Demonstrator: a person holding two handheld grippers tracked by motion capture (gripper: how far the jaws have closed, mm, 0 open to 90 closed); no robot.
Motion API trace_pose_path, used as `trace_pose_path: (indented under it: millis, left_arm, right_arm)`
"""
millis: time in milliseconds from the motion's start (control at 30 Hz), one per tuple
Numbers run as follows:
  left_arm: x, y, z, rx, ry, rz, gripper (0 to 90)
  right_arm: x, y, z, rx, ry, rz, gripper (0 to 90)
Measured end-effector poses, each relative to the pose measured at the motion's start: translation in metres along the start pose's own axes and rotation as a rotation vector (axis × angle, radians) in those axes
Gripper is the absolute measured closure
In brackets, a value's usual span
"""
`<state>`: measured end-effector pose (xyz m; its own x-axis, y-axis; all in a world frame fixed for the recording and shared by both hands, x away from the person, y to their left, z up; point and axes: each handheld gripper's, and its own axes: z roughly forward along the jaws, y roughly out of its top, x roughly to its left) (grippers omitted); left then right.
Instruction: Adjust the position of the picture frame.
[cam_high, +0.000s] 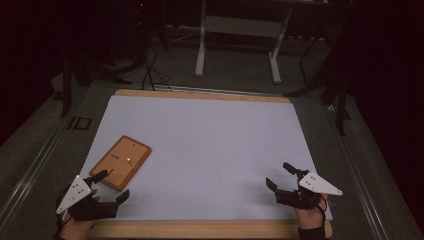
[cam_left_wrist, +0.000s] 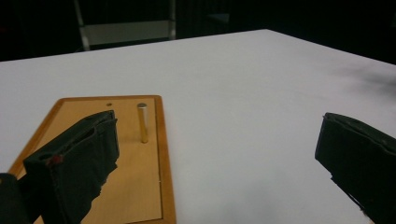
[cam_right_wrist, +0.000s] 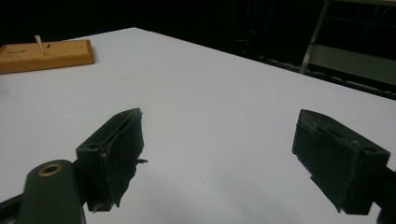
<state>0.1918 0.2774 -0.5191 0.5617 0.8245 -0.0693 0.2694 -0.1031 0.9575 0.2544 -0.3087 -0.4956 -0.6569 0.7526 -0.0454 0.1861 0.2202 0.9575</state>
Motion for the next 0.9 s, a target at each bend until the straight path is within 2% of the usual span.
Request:
trace_pose_path:
  millis: [267,400,467,533,567,700,767,900]
  left_arm:
    - [-0.003,0.001,0.003,0.001,-0.036,0.006,0.1]
    - [-0.006,0.003,0.006,-0.014,-0.089,-0.006,0.1]
    - [-0.007,0.005,0.007,-0.013,-0.106,0.0,0.1]
    - [-0.009,0.007,0.009,-0.01,-0.128,-0.013,0.1]
    - [-0.011,0.009,0.009,-0.003,-0.125,-0.008,0.1]
    - [-0.012,0.016,0.014,0.04,-0.13,-0.019,0.1]
    - [-0.013,0.019,0.016,0.066,-0.135,0.0,0.1]
    - [-0.011,0.025,0.019,0.088,-0.148,0.008,0.1]
  right_arm:
    - [0.002,0.002,-0.002,-0.013,0.021,-0.017,16.4]
    - [0.004,0.003,-0.003,-0.01,0.019,-0.031,16.4]
    - [0.005,0.004,-0.004,-0.013,0.005,-0.043,16.4]
    - [0.007,0.005,-0.006,-0.016,-0.008,-0.052,16.4]
    - [0.008,0.006,-0.006,-0.012,-0.027,-0.055,16.4]
    - [0.007,0.005,-0.005,0.002,-0.024,-0.043,16.4]
    - [0.006,0.004,-0.004,0.006,-0.017,-0.033,16.4]
    - [0.007,0.005,-0.003,0.005,-0.021,-0.037,16.4]
